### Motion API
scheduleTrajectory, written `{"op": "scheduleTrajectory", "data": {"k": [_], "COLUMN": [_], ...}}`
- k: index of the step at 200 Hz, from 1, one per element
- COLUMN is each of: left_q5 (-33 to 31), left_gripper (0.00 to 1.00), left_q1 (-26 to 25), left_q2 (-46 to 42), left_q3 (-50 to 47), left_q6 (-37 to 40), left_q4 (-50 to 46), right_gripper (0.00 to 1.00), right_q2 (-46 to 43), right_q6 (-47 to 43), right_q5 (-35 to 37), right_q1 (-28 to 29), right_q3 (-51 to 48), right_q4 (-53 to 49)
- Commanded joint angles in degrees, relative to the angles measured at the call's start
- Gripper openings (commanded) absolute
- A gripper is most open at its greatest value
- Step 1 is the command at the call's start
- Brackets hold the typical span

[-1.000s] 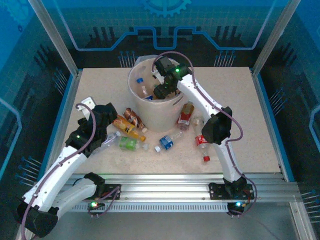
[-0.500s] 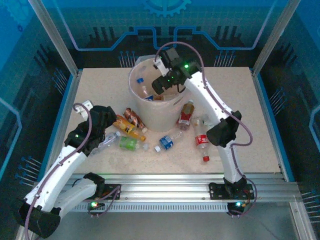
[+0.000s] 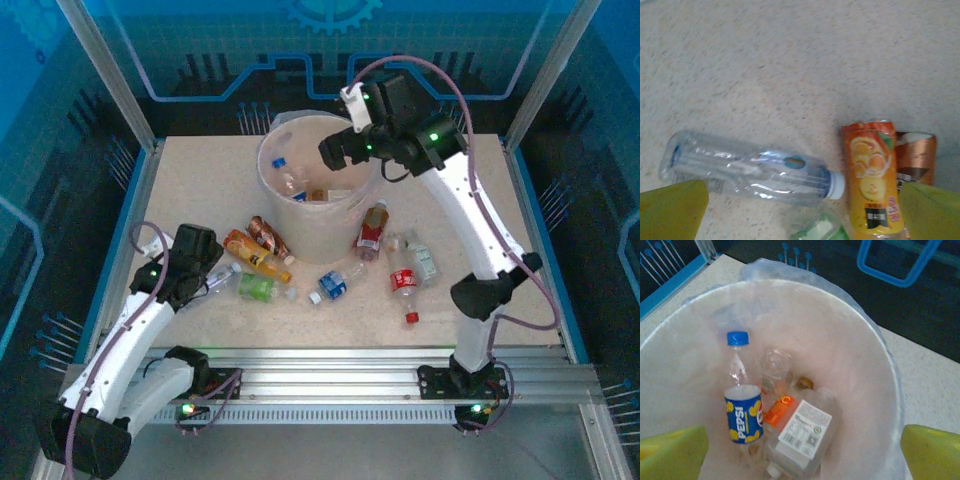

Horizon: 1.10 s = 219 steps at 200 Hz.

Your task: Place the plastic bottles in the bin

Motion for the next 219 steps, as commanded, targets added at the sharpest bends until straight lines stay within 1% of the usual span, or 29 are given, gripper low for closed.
{"op": "scheduleTrajectory", "data": {"k": [1, 44, 65, 89, 108, 165, 219], "left_q5": [2.0, 5.0, 8.3, 13.1, 15.2, 16.6, 17.6], "left_gripper": [0.99, 0.99, 0.99, 0.99, 0.99, 0.99, 0.99], "left_q1": [1.6, 4.4, 7.1, 9.9, 11.5, 15.7, 17.7], "left_q2": [-1.7, -3.7, -3.9, -3.2, -2.1, 1.4, 5.5], "left_q3": [-1.6, -6.1, -9.0, -11.9, -13.5, -15.4, -15.9], "left_q6": [-10.4, -17.3, -19.1, -20.6, -21.3, -22.6, -23.4], "left_q4": [-4.6, -2.8, -0.1, 4.0, 6.6, 11.1, 14.6], "right_gripper": [1.0, 1.0, 1.0, 1.0, 1.0, 1.0, 1.0], "right_q2": [-6.5, -16.0, -19.6, -22.4, -23.6, -24.5, -24.5], "right_q6": [4.0, 7.5, 8.5, 9.7, 10.4, 11.2, 11.9], "right_q5": [1.4, 1.9, 1.7, 1.5, 1.1, 0.3, 0.2], "right_q1": [-2.4, -6.5, -7.7, -8.9, -9.6, -9.8, -9.8], "right_q3": [-6.2, -20.0, -25.9, -30.3, -32.5, -36.4, -37.4], "right_q4": [3.7, 7.3, 8.9, 9.7, 10.1, 10.8, 10.9]}}
